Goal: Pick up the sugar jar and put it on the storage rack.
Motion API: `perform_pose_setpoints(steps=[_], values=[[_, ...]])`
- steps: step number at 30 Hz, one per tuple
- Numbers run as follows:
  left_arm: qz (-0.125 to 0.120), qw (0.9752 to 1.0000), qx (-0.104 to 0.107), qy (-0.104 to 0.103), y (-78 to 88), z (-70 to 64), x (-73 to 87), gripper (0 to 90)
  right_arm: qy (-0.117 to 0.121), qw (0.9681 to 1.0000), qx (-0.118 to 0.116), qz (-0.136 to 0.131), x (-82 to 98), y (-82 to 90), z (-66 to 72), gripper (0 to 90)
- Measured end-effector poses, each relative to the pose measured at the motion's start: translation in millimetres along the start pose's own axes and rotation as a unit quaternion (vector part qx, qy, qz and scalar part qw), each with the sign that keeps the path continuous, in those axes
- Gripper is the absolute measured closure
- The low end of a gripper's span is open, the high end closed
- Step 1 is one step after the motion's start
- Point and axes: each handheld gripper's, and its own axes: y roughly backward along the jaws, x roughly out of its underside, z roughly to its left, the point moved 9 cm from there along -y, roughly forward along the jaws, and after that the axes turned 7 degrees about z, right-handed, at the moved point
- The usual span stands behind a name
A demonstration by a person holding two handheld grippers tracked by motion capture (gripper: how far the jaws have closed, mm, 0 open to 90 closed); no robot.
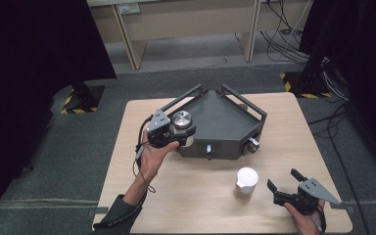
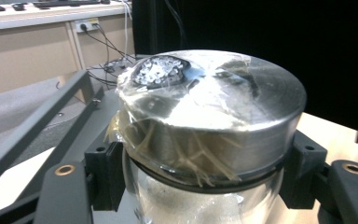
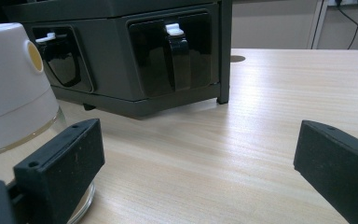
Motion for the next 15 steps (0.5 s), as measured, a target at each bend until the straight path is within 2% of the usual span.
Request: perform_pose_setpoints(steps=[6,15], values=[[-0.001,0.9999,-0.013,0.006,-12.1,9.8,-4.8,31.1,-0.001,1.0000,0.000,0.000,0.0,0.0,-0.3,1.9],[-0.003,0.9995,-0.032,0.006,-29.1,15.3,-11.3,31.1,-0.001,1.0000,0.000,0.000,-0.1,0.2,-0.4,1.9]])
